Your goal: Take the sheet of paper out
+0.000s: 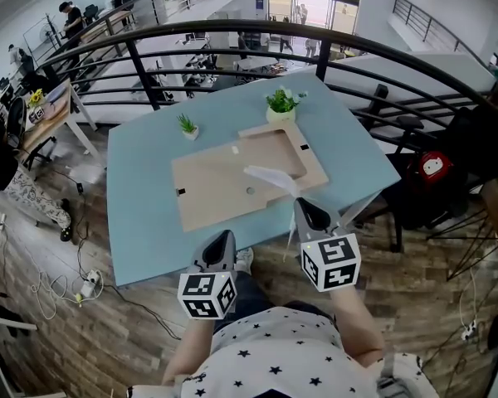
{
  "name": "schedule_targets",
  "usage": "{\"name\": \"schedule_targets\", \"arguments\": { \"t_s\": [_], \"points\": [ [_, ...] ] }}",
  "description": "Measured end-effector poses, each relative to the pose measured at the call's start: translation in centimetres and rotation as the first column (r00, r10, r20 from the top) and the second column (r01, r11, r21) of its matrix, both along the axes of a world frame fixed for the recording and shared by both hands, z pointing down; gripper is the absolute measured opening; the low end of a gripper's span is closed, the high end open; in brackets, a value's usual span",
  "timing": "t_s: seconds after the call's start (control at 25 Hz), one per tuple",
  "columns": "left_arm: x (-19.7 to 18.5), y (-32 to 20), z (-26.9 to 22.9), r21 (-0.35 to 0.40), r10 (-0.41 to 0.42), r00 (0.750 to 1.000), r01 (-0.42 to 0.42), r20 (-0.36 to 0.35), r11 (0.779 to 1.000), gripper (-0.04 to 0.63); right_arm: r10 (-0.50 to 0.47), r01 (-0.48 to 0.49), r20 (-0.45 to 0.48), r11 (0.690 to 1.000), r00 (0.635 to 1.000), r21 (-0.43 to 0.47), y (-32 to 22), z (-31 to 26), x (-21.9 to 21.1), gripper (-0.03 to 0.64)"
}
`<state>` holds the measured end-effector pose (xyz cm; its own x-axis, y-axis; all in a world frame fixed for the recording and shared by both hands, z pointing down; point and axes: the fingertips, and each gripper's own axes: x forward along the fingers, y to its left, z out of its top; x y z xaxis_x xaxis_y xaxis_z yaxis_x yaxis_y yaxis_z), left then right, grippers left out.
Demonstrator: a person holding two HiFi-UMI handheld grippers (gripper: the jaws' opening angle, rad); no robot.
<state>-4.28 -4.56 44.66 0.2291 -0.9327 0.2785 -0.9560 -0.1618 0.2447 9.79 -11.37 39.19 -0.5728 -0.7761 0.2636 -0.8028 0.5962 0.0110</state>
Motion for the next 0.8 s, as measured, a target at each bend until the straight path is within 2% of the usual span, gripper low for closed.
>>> {"name": "schedule_targets", "arguments": {
  "t_s": [0.8],
  "points": [
    [-0.01,-0.88,0.51,-0.009,0.006,1.0,-0.006,0.003,1.0,0.002,0.008,-0.008,0.003,1.0,1.0,0.013,-0.95,0.33,0.16,0.005]
  ]
}}
